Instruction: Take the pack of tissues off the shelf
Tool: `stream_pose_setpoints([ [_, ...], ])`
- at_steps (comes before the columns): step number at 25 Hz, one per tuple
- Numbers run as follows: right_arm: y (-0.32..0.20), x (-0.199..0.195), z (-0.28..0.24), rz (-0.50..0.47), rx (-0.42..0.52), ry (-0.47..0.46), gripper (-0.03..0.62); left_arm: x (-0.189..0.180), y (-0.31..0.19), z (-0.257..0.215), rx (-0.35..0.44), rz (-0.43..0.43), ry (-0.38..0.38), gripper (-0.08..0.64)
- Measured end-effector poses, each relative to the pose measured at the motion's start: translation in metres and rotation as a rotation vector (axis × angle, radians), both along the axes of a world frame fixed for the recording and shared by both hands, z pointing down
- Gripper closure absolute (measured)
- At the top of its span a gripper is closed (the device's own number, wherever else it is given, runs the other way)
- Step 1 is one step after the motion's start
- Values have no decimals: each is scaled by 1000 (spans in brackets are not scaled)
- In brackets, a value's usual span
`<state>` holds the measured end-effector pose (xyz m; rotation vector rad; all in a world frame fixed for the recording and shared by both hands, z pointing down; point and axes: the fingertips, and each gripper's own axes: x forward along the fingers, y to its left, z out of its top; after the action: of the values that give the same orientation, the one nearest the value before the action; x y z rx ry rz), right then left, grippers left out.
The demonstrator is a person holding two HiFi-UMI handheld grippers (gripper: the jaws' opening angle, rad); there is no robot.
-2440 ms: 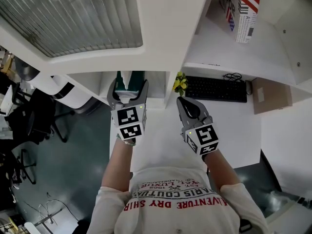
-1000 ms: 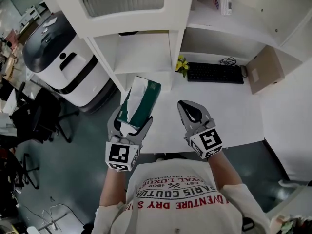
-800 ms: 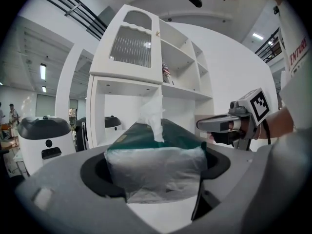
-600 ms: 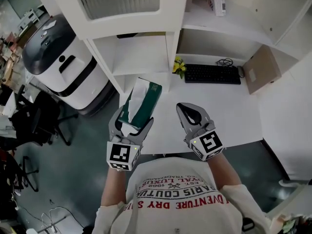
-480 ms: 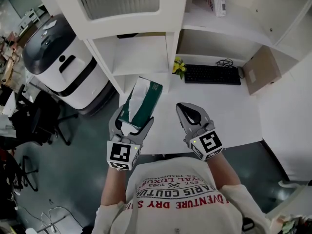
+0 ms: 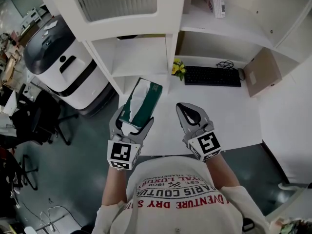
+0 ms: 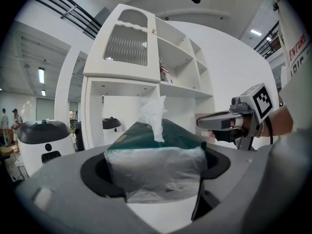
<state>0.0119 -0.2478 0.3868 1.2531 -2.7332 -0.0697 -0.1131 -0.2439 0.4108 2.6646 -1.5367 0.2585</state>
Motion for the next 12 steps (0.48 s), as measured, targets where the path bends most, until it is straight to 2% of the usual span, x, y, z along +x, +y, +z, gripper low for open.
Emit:
stream_pose_setpoints([
  [12,-5,6,-1,16,-19,-16,592,2,-4,-2,19,-5,-34,126],
])
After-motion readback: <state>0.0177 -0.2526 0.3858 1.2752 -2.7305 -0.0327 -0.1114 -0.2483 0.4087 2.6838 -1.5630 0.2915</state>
